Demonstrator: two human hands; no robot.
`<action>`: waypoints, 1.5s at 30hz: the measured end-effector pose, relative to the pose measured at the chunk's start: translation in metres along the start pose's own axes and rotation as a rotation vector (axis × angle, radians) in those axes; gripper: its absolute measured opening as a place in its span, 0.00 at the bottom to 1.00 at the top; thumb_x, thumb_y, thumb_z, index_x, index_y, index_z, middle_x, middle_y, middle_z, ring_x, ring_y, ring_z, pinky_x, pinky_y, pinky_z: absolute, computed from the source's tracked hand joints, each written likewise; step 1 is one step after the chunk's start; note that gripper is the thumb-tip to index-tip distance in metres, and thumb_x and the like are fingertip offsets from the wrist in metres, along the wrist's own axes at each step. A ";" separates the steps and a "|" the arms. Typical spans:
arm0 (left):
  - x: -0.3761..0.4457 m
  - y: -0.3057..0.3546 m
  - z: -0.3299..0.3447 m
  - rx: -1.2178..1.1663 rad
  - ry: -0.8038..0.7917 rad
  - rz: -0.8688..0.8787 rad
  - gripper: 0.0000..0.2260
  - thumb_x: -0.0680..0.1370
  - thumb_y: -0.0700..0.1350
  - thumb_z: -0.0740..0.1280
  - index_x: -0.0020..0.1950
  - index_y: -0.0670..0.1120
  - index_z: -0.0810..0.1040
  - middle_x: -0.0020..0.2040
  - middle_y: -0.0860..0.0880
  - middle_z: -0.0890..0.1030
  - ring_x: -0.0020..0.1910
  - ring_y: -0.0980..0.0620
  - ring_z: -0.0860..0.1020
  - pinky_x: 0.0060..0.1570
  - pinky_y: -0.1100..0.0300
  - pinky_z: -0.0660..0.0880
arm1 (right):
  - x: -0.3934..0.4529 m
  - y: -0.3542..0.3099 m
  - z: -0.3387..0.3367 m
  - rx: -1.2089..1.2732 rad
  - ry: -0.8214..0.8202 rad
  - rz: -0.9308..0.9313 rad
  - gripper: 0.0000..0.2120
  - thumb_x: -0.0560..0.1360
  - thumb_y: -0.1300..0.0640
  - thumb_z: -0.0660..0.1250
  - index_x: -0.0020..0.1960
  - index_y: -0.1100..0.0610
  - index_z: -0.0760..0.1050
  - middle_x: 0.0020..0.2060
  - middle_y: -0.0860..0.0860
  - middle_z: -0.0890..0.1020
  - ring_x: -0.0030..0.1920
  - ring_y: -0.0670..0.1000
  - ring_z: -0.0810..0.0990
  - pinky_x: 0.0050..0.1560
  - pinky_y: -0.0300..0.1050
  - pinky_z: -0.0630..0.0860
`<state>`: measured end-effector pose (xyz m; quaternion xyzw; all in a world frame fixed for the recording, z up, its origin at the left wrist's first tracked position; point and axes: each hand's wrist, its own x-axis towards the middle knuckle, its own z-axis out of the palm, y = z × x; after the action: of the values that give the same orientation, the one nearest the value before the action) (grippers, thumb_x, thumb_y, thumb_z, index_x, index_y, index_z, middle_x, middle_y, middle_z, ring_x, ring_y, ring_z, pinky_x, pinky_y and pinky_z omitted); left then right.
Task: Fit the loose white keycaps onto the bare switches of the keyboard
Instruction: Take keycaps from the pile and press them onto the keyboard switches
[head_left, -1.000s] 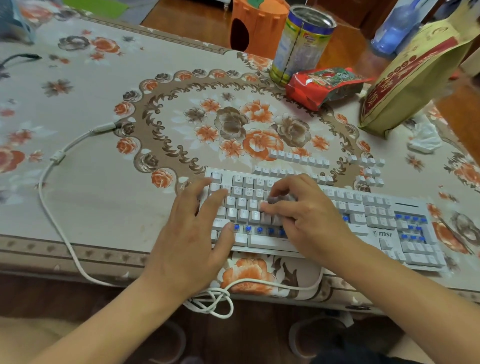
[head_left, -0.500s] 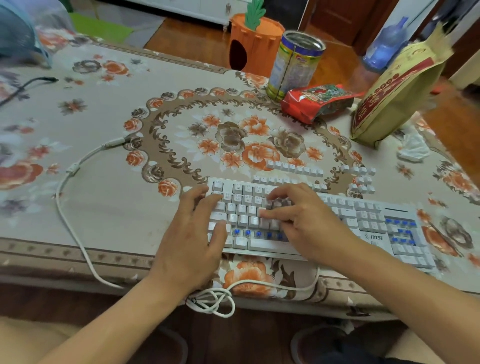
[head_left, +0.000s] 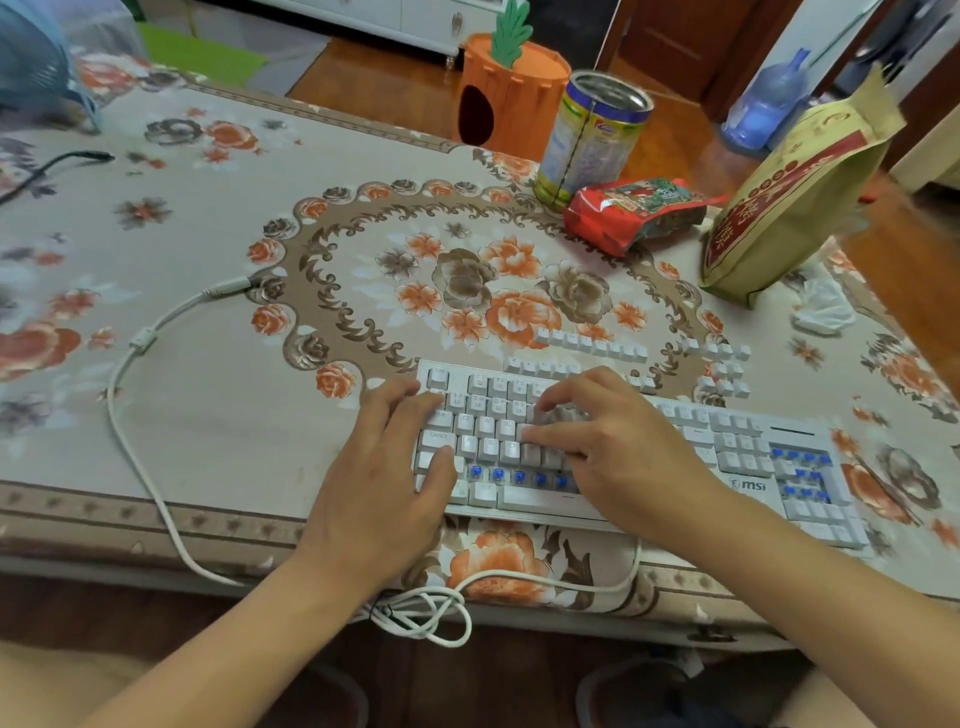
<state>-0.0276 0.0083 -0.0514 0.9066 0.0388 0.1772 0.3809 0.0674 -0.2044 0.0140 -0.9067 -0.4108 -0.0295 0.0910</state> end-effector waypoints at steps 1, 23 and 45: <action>0.000 0.000 0.000 0.012 0.000 0.009 0.21 0.79 0.51 0.62 0.70 0.46 0.74 0.72 0.53 0.68 0.62 0.70 0.62 0.51 0.79 0.61 | 0.000 0.000 0.002 -0.020 0.005 -0.008 0.17 0.73 0.67 0.70 0.56 0.50 0.85 0.54 0.50 0.80 0.56 0.56 0.74 0.48 0.53 0.78; -0.003 0.000 0.005 0.087 -0.053 0.046 0.25 0.77 0.56 0.61 0.71 0.45 0.72 0.72 0.48 0.68 0.67 0.47 0.73 0.56 0.55 0.76 | 0.004 0.012 0.006 0.077 -0.128 0.063 0.24 0.74 0.71 0.66 0.59 0.45 0.83 0.73 0.50 0.70 0.73 0.55 0.63 0.68 0.55 0.70; 0.002 -0.007 0.006 0.031 -0.008 0.009 0.23 0.77 0.54 0.62 0.71 0.48 0.73 0.73 0.53 0.66 0.67 0.55 0.70 0.55 0.63 0.70 | 0.117 0.078 0.005 0.005 -0.157 0.308 0.13 0.76 0.53 0.72 0.60 0.52 0.82 0.56 0.48 0.84 0.58 0.51 0.79 0.58 0.47 0.76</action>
<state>-0.0230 0.0095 -0.0597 0.9134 0.0359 0.1746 0.3659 0.2033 -0.1677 0.0128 -0.9582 -0.2727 0.0568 0.0644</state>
